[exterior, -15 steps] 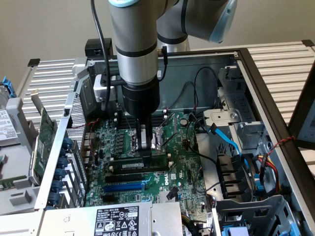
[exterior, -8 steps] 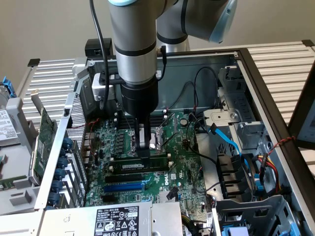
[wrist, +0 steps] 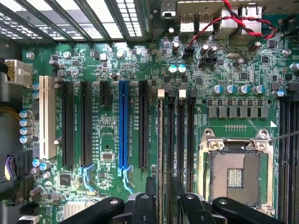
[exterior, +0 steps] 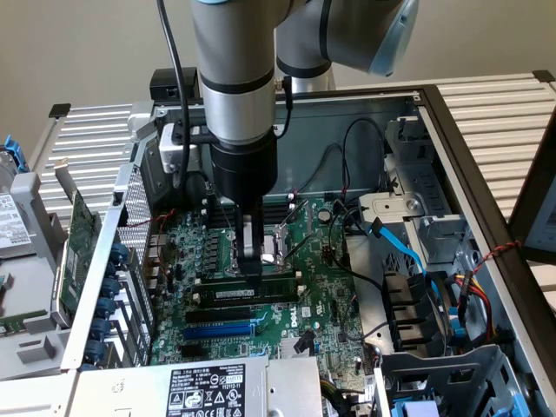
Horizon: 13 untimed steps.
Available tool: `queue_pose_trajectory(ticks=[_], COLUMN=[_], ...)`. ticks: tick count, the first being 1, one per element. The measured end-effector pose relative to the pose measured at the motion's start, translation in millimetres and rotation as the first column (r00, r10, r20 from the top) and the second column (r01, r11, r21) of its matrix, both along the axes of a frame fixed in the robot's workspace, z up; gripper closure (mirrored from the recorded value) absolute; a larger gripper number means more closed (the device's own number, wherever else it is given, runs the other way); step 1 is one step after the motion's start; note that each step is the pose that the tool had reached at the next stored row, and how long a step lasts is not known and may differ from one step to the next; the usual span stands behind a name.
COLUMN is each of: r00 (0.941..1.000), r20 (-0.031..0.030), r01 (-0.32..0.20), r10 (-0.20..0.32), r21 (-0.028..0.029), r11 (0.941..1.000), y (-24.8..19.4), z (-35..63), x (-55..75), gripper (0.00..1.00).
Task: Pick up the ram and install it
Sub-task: 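Press down the ram until it locks into place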
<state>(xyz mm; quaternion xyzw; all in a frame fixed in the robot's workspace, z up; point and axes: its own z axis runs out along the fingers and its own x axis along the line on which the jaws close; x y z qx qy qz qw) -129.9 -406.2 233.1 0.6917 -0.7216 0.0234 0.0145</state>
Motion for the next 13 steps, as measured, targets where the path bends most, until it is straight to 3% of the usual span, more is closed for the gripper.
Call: queue_pose_trajectory(ticks=[5,13], r00=[1.0,0.9998], r20=[-0.0037,-0.0185], r01=[0.0,0.0], r10=[0.0,0.0], r21=[0.0028,0.0062], r11=[1.0,1.0], y=[0.0,0.0], z=[1.1,4.0], x=[-0.5,-4.3], gripper=[0.73,0.73])
